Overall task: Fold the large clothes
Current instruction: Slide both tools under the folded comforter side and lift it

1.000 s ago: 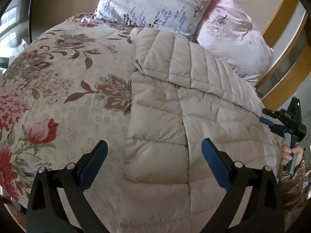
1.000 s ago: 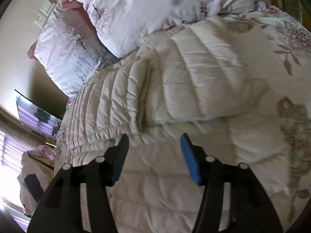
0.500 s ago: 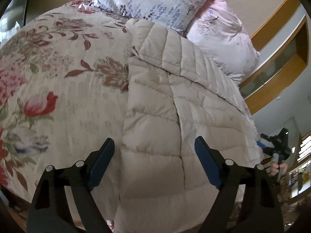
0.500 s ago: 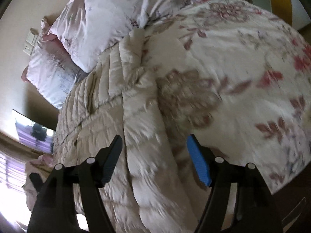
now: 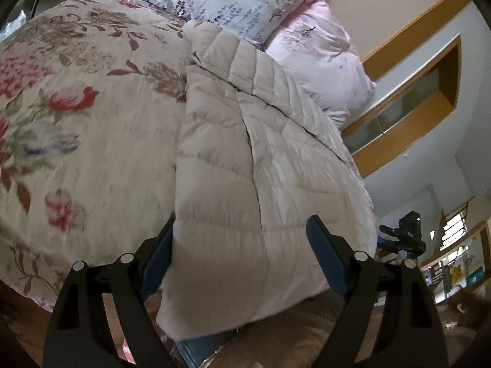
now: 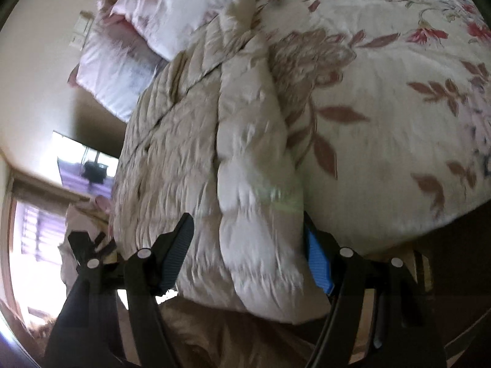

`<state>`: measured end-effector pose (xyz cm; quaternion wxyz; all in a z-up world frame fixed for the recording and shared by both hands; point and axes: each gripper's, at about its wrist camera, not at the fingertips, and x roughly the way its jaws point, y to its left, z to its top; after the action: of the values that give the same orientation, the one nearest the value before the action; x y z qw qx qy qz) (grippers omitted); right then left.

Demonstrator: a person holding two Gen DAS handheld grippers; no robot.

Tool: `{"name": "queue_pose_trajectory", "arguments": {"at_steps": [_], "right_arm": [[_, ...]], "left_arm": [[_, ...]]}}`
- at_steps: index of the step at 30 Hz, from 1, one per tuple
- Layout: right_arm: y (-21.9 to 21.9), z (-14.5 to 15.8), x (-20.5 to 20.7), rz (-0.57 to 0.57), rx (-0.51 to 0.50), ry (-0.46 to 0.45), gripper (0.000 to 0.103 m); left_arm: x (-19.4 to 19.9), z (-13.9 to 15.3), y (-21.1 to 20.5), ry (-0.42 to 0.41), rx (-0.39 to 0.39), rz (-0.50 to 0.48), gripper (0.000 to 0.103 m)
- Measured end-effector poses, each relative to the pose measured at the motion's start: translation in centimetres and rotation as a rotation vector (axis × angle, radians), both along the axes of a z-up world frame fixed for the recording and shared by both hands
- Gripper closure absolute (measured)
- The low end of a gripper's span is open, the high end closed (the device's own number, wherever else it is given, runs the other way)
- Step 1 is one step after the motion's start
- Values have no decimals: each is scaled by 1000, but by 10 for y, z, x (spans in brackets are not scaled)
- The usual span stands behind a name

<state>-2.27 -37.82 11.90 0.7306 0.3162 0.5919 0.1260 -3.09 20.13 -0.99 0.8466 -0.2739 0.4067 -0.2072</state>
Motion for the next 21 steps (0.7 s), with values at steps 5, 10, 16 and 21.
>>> {"name": "queue_pose_trajectory", "arguments": {"at_steps": [5,10,16,21], "right_arm": [[11,-1,-15,75,4,9,32],[22,-20,-20,113,25,56,32],[31,-37,-24,133,91,63,44],[42,-25,-24,178,115,-1,80]], "left_arm": [[-17,-4,3,-15,-33,-31,19],[-27,-21,5,28,-52,-31,19],[-16,-42,1,65,-87,-24,19],[-13,-45,-5,66,-125,-72,44]]}}
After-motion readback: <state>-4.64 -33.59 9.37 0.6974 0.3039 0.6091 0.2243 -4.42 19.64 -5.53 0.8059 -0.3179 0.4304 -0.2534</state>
